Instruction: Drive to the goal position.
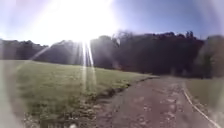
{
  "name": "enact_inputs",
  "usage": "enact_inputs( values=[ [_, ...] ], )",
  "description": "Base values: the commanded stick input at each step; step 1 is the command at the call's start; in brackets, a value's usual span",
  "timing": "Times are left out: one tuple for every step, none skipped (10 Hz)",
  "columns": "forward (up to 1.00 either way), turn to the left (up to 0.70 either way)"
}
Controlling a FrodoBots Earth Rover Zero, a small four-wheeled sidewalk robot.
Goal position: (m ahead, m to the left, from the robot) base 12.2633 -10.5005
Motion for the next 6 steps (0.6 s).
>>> enact_inputs(
  values=[
    [0.85, -0.34],
    [0.85, -0.34],
    [0.86, -0.34],
    [0.85, -0.34],
    [0.85, -0.34],
    [0.86, -0.34]
  ],
)
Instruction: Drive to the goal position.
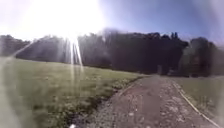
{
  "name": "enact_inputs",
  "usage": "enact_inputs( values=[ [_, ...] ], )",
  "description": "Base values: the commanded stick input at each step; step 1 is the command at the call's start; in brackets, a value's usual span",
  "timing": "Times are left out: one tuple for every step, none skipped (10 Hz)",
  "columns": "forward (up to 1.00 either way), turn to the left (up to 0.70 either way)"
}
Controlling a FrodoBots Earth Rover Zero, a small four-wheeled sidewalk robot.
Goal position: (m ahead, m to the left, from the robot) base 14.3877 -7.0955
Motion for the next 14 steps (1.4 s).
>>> enact_inputs(
  values=[
    [0.86, -0.34],
    [0.86, -0.34],
    [0.86, -0.34],
    [0.85, -0.34],
    [0.85, -0.34],
    [0.85, -0.34],
    [0.84, -0.33],
    [0.83, -0.33],
    [0.83, -0.33],
    [0.83, -0.33],
    [0.82, -0.33],
    [0.82, -0.33],
    [0.83, -0.33],
    [0.83, -0.33]
  ],
)
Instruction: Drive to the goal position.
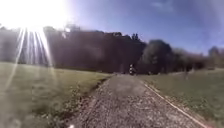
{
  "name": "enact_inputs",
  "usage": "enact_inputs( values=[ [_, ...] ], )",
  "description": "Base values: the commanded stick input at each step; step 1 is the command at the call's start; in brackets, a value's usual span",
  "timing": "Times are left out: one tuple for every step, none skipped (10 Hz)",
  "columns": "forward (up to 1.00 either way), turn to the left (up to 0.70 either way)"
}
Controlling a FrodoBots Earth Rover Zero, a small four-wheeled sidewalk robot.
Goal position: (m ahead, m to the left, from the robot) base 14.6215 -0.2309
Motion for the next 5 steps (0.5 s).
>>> enact_inputs(
  values=[
    [0.83, -0.33],
    [0.83, -0.33],
    [0.83, -0.33],
    [0.83, -0.33],
    [0.83, -0.33]
  ],
)
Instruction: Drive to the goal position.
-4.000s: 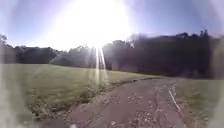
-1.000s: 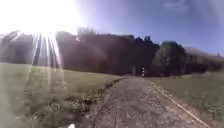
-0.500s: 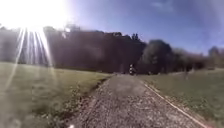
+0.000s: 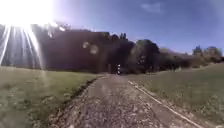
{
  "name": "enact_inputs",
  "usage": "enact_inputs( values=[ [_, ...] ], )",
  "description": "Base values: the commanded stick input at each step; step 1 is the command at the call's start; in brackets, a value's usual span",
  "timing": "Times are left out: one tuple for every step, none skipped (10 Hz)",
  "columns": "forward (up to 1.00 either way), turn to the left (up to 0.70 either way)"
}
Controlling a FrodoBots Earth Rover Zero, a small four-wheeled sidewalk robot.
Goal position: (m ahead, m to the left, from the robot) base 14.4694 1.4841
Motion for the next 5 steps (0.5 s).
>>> enact_inputs(
  values=[
    [0.36, 0.05],
    [0.12, 0.01],
    [0.07, 0.00],
    [0.08, 0.00],
    [0.07, 0.00]
  ],
)
